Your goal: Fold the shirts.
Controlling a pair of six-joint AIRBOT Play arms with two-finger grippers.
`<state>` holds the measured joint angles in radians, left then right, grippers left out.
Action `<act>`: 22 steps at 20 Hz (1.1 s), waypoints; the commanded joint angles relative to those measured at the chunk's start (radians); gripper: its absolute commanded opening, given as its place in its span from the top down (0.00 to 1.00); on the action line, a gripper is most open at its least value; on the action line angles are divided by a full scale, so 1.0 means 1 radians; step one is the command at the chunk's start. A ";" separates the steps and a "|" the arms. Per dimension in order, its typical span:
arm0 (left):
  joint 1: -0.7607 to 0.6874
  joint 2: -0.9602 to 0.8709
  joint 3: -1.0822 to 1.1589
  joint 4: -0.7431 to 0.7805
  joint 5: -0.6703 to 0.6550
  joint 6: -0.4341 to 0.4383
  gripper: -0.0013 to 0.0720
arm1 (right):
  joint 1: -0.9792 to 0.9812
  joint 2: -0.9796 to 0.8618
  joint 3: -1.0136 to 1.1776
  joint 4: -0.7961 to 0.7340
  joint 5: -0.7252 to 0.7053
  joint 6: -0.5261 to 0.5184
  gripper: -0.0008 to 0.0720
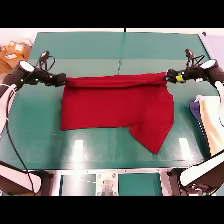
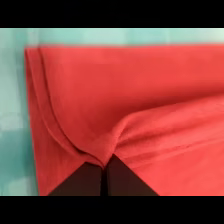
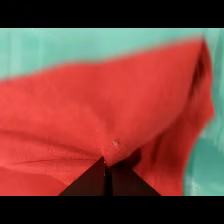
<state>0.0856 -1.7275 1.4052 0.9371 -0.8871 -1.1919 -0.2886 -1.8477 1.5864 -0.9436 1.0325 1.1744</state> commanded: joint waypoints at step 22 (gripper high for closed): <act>-0.086 0.389 -0.122 0.322 -0.555 -0.334 0.96 | -0.259 0.726 -0.735 -0.307 0.284 0.323 0.96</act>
<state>0.0288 -1.5139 1.4742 1.1709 -1.5070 -1.4994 -0.4831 -1.2957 1.0939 -1.1973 1.3521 1.4338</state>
